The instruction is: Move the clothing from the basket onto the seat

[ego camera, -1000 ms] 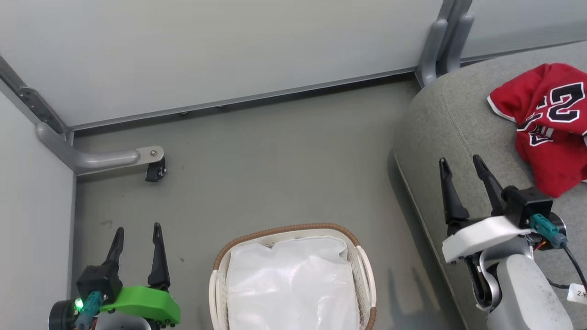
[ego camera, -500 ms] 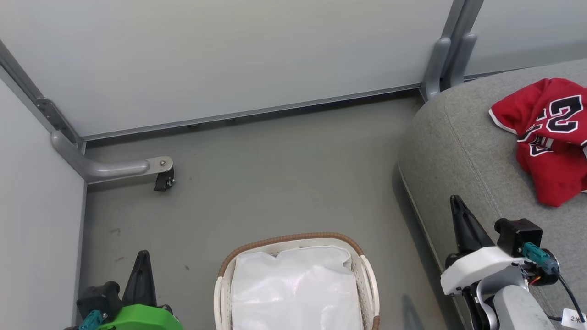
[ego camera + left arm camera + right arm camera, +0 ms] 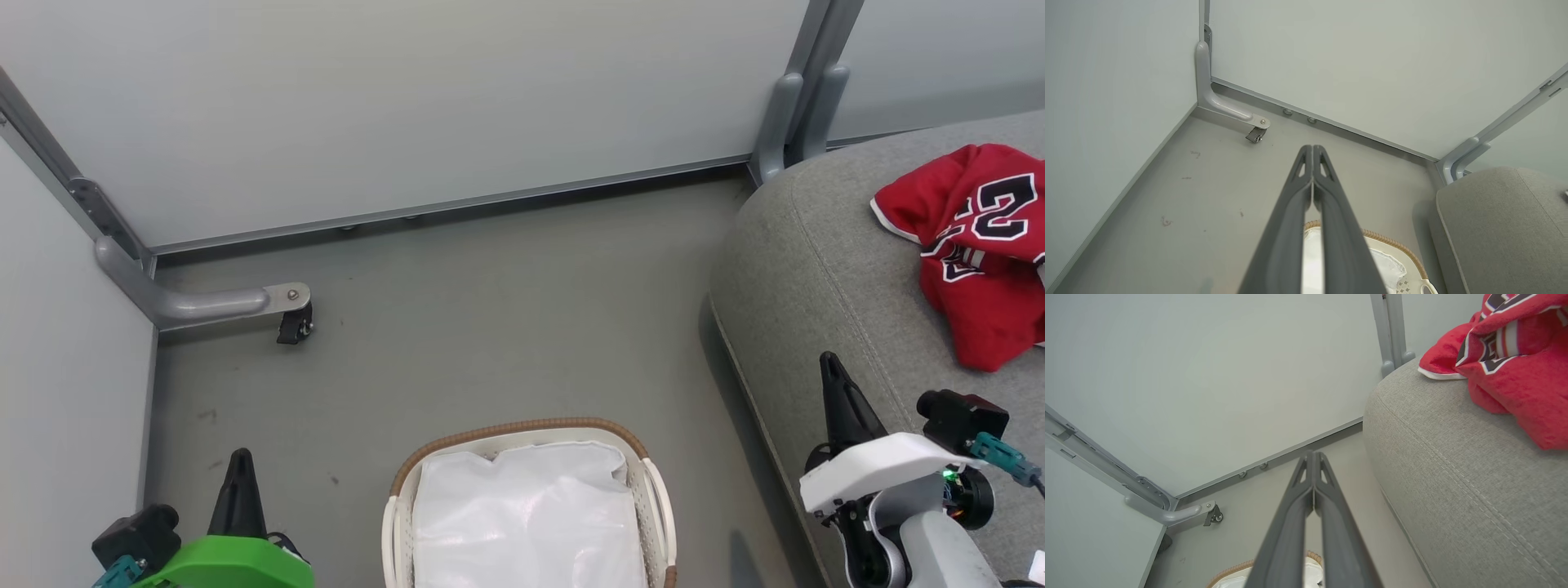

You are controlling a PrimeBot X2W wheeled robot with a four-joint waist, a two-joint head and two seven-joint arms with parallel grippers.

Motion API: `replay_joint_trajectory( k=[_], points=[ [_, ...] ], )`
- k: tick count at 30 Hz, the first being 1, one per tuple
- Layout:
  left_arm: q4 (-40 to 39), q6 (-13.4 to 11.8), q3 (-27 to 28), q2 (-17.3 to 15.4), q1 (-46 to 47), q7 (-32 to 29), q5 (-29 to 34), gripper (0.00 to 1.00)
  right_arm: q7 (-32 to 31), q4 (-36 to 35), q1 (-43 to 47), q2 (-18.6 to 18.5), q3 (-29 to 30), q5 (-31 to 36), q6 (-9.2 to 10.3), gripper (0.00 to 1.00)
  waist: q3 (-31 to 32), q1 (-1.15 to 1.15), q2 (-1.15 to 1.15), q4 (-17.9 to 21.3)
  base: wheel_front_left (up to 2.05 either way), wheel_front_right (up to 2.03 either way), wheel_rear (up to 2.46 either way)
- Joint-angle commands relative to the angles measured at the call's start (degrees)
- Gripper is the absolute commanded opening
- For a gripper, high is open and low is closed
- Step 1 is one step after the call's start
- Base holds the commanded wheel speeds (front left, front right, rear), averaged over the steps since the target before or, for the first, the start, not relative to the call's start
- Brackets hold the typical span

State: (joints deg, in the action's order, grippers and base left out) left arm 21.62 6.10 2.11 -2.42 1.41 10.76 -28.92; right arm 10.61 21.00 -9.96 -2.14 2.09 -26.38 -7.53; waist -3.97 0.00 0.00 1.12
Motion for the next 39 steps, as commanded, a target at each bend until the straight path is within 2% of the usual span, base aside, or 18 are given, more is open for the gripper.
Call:
replay_joint_trajectory(
  k=[1, 19, 39],
  points=[
    [-1.2, 0.3, 0.5, -0.2, 1.2, -0.5, -2.2, 0.0, -0.5, -1.2, -0.3, -0.3, 0.3, -2.3, 0.01, 0.0, 0.0, 0.0, 0.0, 0.0, 0.0, 0.0, 0.0],
    [-2.9, 0.6, 1.4, -0.3, 2.3, -4.6, -17.3, 0.0, -4.6, -2.8, 0.7, -0.5, 1.3, -18.0, 0.02, 0.0, 0.7, 0.0, 0.0, -0.2, 0.0, 0.0, 0.0],
    [-4.3, 0.9, 2.4, -0.4, 3.2, -8.3, -30.9, 0.0, -8.3, -4.1, 1.7, -0.6, 2.3, -32.1, 0.03, 0.0, 1.3, 0.0, 0.0, -0.4, 0.0, 0.0, 0.0]
  ],
)
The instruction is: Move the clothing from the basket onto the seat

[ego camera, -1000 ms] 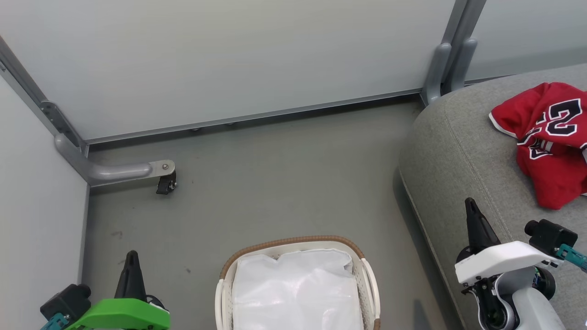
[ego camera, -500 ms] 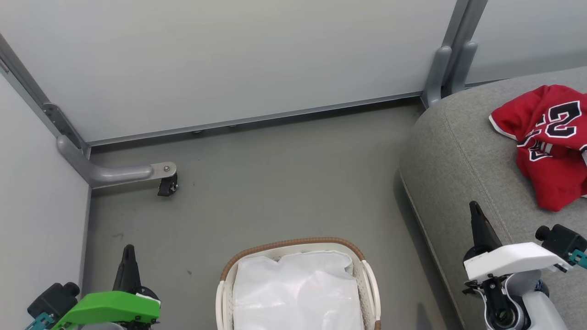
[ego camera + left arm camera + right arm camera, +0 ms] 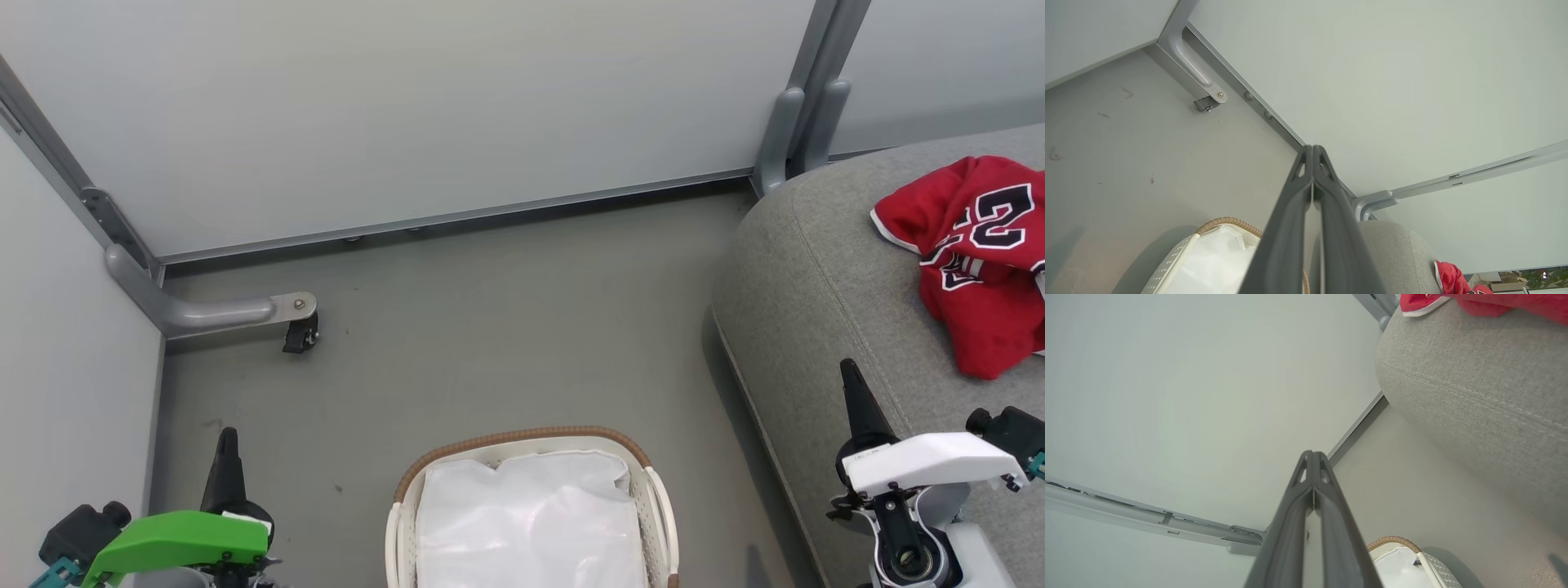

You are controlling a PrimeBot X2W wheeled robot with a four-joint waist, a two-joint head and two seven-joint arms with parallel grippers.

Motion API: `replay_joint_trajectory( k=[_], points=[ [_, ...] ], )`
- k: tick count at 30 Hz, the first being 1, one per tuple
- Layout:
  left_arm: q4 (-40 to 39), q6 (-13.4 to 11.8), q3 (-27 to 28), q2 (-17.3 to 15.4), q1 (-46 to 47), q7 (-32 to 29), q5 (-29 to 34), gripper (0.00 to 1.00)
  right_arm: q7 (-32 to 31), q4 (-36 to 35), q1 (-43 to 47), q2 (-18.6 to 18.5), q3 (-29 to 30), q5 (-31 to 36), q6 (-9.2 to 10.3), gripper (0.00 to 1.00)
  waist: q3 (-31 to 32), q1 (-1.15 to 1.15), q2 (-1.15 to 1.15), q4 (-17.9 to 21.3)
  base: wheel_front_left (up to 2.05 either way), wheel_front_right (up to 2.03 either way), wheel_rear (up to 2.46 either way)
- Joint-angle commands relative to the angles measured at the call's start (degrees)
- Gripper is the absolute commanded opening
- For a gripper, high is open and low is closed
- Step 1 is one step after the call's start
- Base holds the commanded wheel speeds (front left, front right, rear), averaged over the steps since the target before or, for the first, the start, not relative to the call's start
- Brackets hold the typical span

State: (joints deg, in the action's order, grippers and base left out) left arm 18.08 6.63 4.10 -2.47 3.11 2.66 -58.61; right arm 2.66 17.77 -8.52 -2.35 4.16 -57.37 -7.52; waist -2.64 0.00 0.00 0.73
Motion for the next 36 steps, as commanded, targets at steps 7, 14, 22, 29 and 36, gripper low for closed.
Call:
replay_joint_trajectory(
  k=[7, 14, 22, 29, 36],
  points=[
    [-1.2, 0.4, 0.7, -0.4, 1.8, -1.4, -5.4, 0.0, -1.5, -1.3, 0.5, -0.4, 0.5, -5.5, 0.02, 0.0, 0.3, 0.0, 0.0, -0.1, 0.0, 0.0, 0.0],
    [-1.6, 0.5, 0.9, -0.4, 2.0, -2.5, -9.2, 0.0, -2.6, -1.7, 0.7, -0.5, 0.8, -9.5, 0.03, 0.0, 0.5, 0.0, 0.0, -0.1, 0.0, 0.0, 0.0],
    [-2.1, 0.6, 1.1, -0.5, 2.3, -3.6, -13.3, 0.0, -3.7, -2.0, 1.1, -0.5, 1.1, -13.8, 0.03, 0.0, 0.8, 0.0, 0.0, -0.2, 0.0, 0.0, 0.0],
    [-2.5, 0.6, 1.4, -0.5, 2.6, -4.6, -16.8, 0.0, -4.7, -2.4, 1.4, -0.5, 1.3, -17.4, 0.03, 0.0, 1.0, 0.0, 0.0, -0.3, 0.0, 0.0, 0.0],
    [-2.7, 0.7, 1.6, -0.5, 2.7, -5.5, -20.0, 0.0, -5.6, -2.7, 1.7, -0.6, 1.6, -20.7, 0.03, 0.0, 1.2, 0.0, 0.0, -0.4, 0.0, 0.0, 0.0]
  ],
)
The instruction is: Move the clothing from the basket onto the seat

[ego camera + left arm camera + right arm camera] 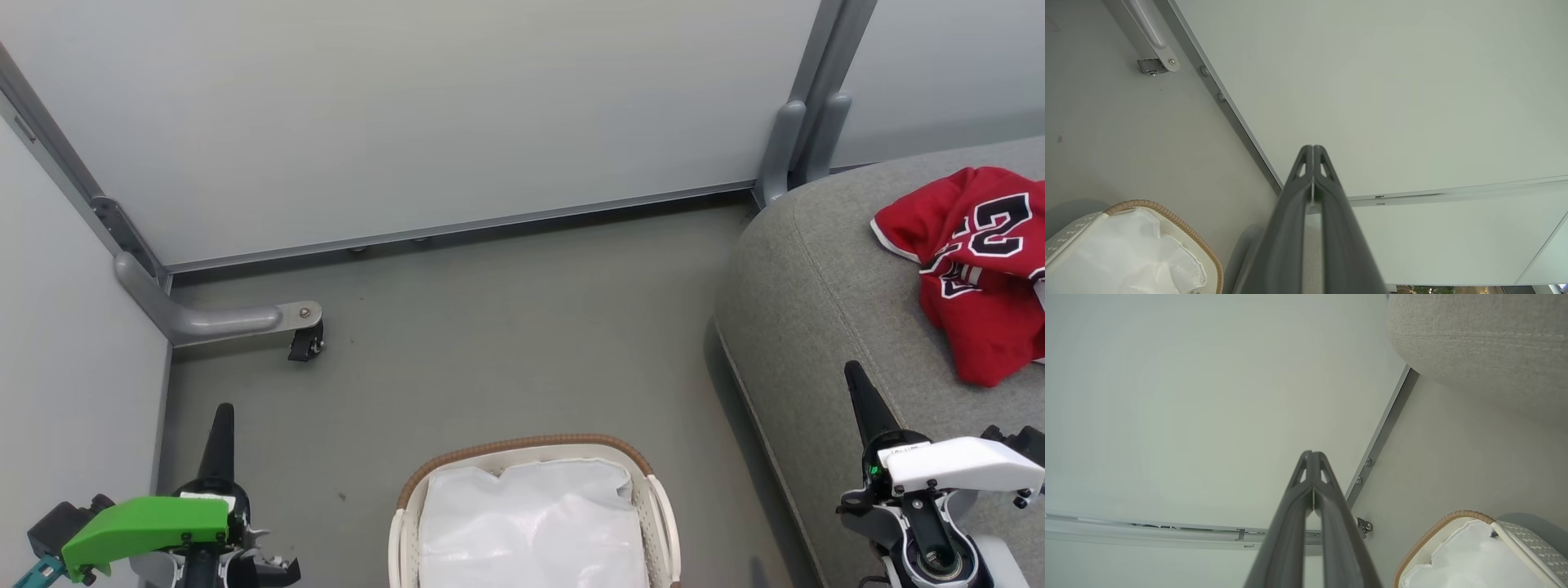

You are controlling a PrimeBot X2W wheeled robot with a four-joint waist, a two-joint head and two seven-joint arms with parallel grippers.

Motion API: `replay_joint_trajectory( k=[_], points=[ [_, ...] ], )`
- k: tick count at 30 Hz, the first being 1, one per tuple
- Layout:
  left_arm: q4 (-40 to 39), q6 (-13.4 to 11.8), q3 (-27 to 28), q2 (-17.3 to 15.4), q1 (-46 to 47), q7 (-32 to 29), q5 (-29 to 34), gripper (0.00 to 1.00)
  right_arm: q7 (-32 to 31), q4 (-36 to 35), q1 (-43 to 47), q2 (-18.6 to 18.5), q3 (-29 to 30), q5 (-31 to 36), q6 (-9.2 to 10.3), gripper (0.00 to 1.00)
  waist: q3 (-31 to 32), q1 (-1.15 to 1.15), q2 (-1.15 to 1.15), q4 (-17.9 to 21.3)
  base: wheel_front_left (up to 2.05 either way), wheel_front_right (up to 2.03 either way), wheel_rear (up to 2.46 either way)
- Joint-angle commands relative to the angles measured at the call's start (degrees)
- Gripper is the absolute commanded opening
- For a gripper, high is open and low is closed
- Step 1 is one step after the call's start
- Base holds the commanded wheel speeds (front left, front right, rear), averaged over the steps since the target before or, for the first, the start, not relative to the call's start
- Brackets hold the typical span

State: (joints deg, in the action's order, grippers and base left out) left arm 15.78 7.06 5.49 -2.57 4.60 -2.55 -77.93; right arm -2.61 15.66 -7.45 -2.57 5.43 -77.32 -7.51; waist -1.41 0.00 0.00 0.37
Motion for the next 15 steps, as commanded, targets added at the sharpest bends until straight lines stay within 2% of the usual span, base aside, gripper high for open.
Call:
replay_joint_trajectory(
  k=[1, 15],
  points=[
    [-0.5, 0.3, 0.3, -0.4, 1.3, -0.4, -1.2, 0.0, -0.4, -0.6, 0.6, -0.3, 0.3, -1.3, 0.02, 0.0, 0.1, 0.0, 0.0, 0.0, 0.0, 0.0, 0.0],
    [-1.1, 0.5, 0.7, -0.4, 1.6, -2.1, -7.2, 0.0, -2.1, -1.2, 1.0, -0.4, 0.7, -7.5, 0.03, 0.0, 0.5, 0.0, 0.0, -0.2, 0.0, 0.0, 0.0]
  ],
)
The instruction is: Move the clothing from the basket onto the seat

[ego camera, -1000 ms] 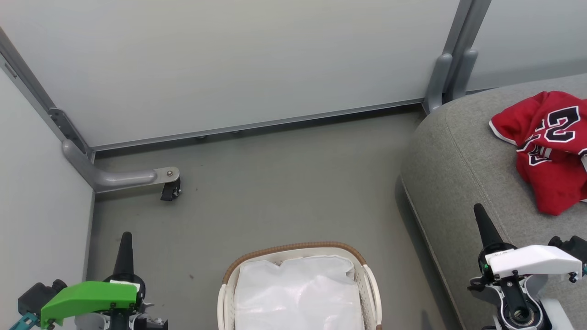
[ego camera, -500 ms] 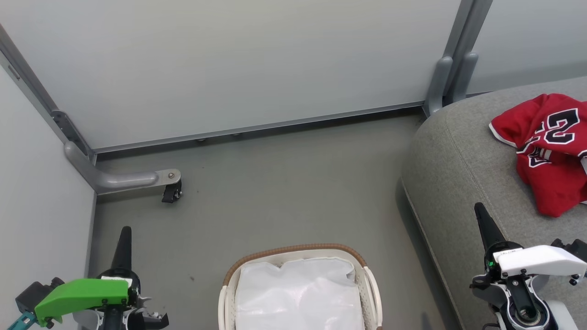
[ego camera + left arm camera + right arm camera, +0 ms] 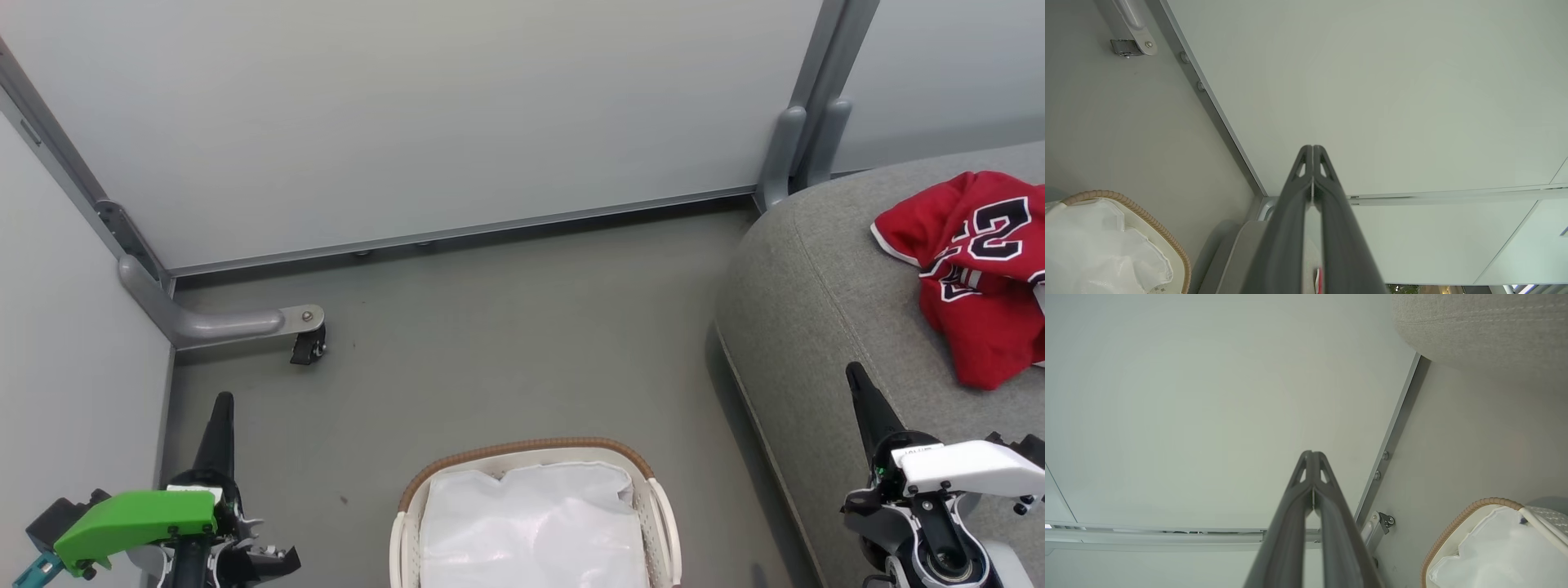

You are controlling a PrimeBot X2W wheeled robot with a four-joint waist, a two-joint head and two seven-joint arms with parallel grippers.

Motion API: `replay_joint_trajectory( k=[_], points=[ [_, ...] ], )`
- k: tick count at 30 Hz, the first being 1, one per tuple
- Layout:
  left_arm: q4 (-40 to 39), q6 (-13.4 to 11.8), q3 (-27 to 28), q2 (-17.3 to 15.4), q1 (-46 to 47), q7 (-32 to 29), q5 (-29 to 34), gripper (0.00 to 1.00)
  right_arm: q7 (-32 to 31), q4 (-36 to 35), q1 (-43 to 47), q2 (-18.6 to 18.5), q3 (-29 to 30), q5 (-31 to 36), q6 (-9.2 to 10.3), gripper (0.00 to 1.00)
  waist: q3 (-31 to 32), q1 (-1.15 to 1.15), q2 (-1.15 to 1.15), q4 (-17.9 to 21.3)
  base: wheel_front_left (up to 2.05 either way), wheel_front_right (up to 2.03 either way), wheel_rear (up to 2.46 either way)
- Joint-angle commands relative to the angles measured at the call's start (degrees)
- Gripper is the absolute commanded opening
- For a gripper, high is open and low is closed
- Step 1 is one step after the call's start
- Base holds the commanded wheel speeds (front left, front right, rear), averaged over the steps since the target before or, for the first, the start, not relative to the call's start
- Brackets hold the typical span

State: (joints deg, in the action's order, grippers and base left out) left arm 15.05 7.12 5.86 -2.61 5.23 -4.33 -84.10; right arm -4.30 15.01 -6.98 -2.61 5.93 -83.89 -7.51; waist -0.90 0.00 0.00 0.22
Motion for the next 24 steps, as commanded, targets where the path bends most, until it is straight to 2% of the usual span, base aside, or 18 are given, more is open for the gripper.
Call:
replay_joint_trajectory(
  k=[1, 19, 24],
  points=[
    [-0.4, 0.4, 0.4, -0.4, 0.9, -0.4, -1.4, 0.0, -0.4, -0.6, 0.6, -0.4, 0.2, -1.3, 0.03, 0.0, 0.1, 0.0, 0.0, 0.0, 0.0, 0.0, 0.0],
    [-1.1, 0.5, 0.8, -0.4, 1.4, -2.2, -8.2, 0.0, -2.3, -1.1, 1.0, -0.4, 0.7, -8.2, 0.04, 0.0, 0.7, 0.0, 0.0, -0.2, 0.0, 0.0, 0.0],
    [-1.1, 0.5, 0.8, -0.4, 1.3, -2.4, -8.4, 0.0, -2.4, -1.2, 1.1, -0.4, 0.7, -8.6, 0.03, 0.0, 0.7, 0.0, 0.0, -0.2, 0.0, 0.0, 0.0]
  ],
)
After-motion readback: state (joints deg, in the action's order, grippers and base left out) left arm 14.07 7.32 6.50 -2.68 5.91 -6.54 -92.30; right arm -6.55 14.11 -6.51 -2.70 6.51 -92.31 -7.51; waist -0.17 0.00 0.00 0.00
